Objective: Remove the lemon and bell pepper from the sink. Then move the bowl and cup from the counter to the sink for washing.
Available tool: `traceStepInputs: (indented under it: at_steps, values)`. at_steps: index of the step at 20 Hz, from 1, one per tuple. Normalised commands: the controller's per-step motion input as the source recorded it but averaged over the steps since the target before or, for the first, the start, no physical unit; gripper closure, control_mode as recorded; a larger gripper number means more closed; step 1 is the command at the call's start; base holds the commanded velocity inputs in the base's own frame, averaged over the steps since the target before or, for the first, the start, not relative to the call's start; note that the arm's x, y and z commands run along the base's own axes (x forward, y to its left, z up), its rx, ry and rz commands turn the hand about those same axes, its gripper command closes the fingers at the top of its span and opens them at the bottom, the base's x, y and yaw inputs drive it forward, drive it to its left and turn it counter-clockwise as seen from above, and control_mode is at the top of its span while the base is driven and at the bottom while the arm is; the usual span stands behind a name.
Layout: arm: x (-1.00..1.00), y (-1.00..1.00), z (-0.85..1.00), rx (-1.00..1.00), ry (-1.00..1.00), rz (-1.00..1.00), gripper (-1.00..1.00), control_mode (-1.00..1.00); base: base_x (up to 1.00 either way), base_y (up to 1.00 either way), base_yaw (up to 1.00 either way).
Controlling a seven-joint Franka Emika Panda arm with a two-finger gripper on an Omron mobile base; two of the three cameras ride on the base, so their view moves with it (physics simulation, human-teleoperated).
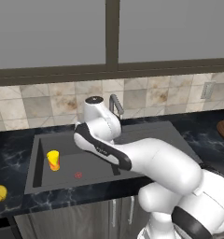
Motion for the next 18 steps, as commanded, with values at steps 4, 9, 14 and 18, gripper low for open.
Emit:
traceStepInputs:
  at_steps: [4,9,14,18]
  values:
    - [-0.35,-0.36,0.21,-0.08,0.06,0.16,-1.00,-1.00,0.00,0.00,0.00]
    - [-0.38,-0.39,0.20,-0.11,0.00,0.18,-1.00,-1.00,0.00,0.00,0.00]
    - [-0.36,-0.36,0.25,-0.12,0.03,0.16,-1.00,-1.00,0.00,0.00,0.00]
    - [-0.36,-0.39,0.21,-0.11,0.02,0.15,-1.00,-1.00,0.00,0.00,0.00]
